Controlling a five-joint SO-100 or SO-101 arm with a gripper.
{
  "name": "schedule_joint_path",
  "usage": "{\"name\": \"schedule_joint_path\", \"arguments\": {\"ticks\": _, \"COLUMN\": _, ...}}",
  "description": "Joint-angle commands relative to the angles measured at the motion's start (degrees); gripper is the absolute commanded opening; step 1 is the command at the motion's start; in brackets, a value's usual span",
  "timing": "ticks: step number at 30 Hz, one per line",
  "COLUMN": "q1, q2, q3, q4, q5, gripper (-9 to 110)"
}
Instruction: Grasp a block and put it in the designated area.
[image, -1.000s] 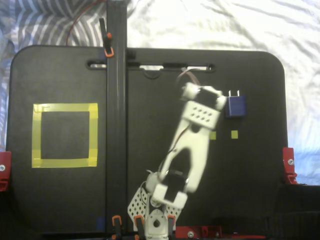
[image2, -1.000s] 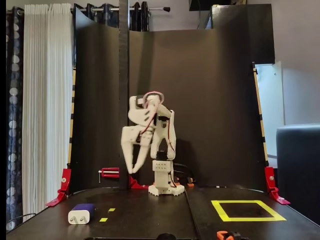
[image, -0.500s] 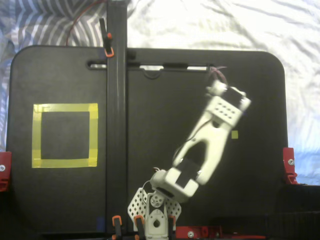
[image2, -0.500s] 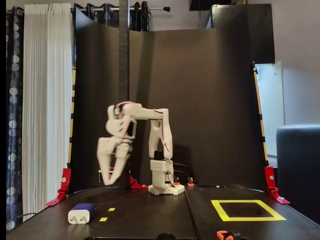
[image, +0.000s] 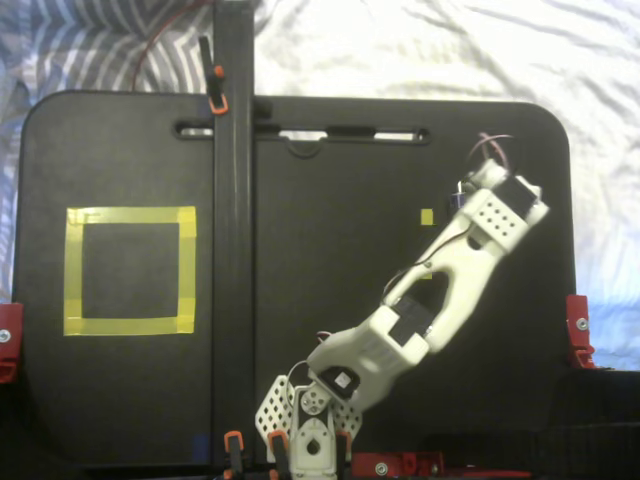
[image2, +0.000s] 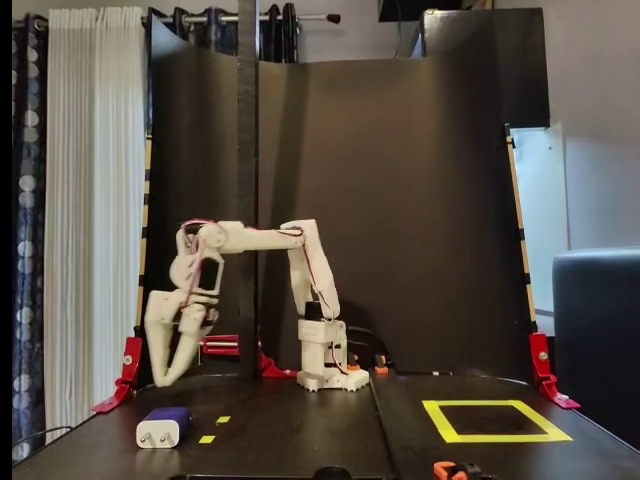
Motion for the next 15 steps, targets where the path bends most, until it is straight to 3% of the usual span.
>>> {"name": "schedule_joint_path", "arguments": {"ticks": 1, "q1": 1.14, "q2": -0.09, "q3": -2.37, "q4": -0.53, "q5": -1.05, "gripper": 0}}
{"name": "schedule_joint_path", "arguments": {"ticks": 10, "q1": 2.37, "q2": -0.70, "q3": -2.37, "q4": -1.32, "q5": -2.02, "gripper": 1}}
{"name": "schedule_joint_path", "arguments": {"ticks": 15, "q1": 2.81, "q2": -1.41, "q3": -2.29, "q4": -2.37, "q5": -3.08, "gripper": 25}}
